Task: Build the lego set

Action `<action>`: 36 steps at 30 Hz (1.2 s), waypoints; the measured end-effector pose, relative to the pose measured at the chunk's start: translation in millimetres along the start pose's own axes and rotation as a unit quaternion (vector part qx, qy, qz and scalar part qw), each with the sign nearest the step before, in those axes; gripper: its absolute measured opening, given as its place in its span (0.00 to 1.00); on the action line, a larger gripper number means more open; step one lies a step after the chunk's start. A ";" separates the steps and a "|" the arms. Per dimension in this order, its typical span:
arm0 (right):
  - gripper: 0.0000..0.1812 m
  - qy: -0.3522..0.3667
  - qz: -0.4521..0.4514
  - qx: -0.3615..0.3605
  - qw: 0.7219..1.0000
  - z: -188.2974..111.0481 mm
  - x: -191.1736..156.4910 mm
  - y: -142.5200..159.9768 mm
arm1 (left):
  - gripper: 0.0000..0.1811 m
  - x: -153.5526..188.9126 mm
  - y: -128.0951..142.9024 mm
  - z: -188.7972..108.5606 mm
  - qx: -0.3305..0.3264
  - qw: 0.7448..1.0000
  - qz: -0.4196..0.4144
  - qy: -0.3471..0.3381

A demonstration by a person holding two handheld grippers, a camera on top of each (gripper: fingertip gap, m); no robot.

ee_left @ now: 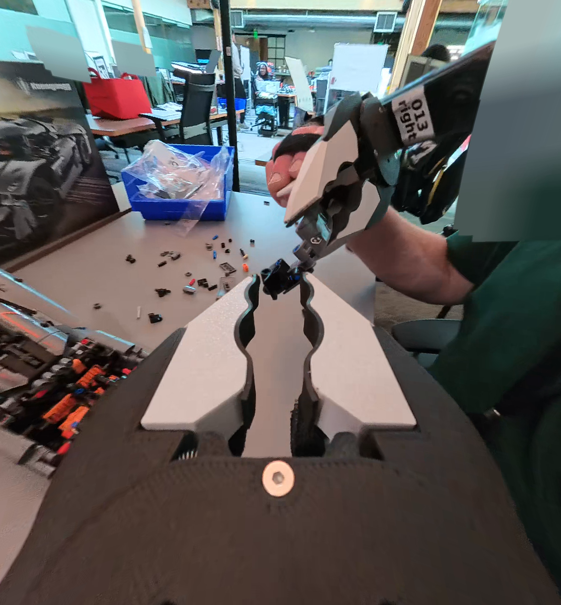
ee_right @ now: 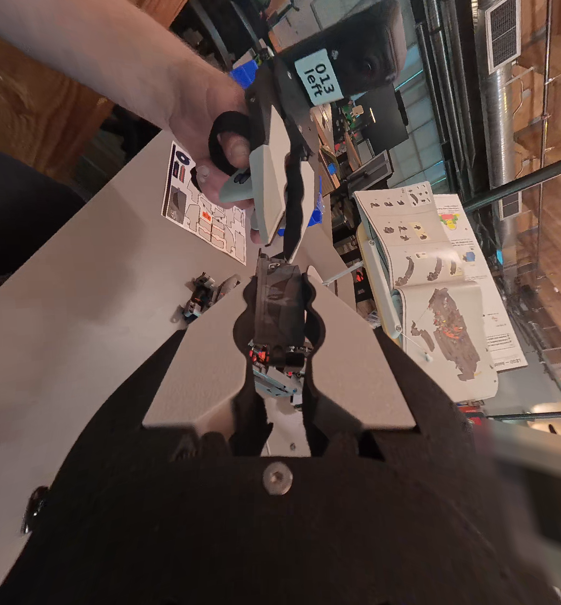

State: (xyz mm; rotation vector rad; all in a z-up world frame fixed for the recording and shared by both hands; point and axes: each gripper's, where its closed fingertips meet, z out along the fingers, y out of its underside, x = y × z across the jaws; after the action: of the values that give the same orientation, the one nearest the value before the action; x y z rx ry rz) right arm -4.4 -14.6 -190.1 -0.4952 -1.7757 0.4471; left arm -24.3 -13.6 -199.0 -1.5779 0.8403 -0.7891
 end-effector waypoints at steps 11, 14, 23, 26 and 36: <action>0.13 -0.001 -0.075 -0.024 0.997 -2.4 -11.0 -16.4 | 0.02 10.0 5.6 3.2 0.013 0.994 -0.073 0.075; 0.13 -0.003 -0.101 -0.032 0.994 -7.2 -11.3 -21.7 | 0.02 14.4 2.4 5.9 0.032 0.986 -0.119 0.113; 0.36 0.062 0.002 -0.036 0.997 -14.6 16.0 0.2 | 0.02 -5.8 -5.9 8.0 0.111 0.986 -0.123 0.036; 0.38 0.098 0.094 -0.024 0.990 -24.6 30.4 11.6 | 0.02 -15.9 -11.7 3.6 0.158 0.978 -0.136 -0.004; 0.22 0.103 0.515 0.115 0.843 -23.1 27.0 31.1 | 0.02 -39.9 -9.0 -1.3 0.247 0.949 -0.140 -0.139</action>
State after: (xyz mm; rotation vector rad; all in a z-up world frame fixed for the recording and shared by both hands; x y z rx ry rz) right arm 14.8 27.1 -179.5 -1.2674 -1.0903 1.2766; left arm -45.3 20.8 -191.8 -1.3218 0.1880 -0.8711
